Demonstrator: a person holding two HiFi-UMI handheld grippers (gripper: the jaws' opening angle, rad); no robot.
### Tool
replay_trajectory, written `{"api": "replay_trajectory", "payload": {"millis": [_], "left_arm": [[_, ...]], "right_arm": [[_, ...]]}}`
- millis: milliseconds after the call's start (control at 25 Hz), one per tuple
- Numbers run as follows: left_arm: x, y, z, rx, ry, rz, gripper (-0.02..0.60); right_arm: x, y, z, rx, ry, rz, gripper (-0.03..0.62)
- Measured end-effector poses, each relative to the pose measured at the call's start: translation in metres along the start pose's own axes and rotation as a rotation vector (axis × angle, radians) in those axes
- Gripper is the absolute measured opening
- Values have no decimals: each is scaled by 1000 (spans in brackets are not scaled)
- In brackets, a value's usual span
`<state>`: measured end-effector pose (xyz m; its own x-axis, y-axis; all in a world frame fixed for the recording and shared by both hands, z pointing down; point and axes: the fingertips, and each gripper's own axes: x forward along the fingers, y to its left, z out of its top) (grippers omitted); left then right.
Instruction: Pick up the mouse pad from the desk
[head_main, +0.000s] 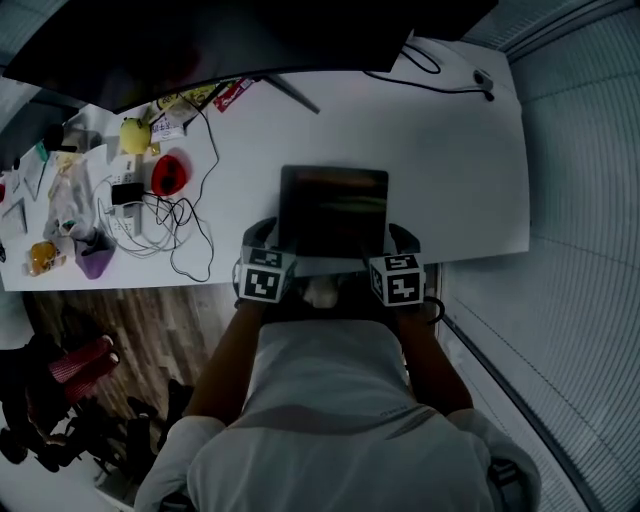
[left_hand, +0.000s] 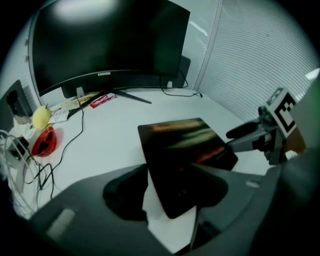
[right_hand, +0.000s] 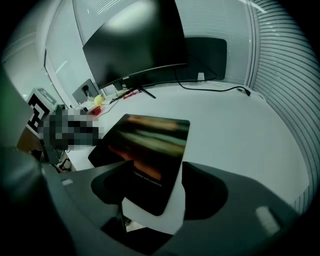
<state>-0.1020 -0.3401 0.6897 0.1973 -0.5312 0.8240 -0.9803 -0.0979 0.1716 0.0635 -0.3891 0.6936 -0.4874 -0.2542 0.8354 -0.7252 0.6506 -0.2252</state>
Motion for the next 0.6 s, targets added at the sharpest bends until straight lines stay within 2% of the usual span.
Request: {"api": "replay_trajectory", "payload": {"millis": [120,240,280,400,600], "left_arm": [[15,1,-13,15,74,22,260],[22,0,-20,34,94,61,278],[22,-2,-21,29,93,67,265],[21,-7,-24,-9,96,75,228],[22,-9,-24,-57,96,92,215]], "right_arm": [[12,-1,-4,4,25,7,324],[18,-5,-5,18,31,2,325],[19,-6,-6,20,30,-3,299],[18,-4,-8,-1,36,-33,295],[19,-1,-10,-12,38,-76,265]]}}
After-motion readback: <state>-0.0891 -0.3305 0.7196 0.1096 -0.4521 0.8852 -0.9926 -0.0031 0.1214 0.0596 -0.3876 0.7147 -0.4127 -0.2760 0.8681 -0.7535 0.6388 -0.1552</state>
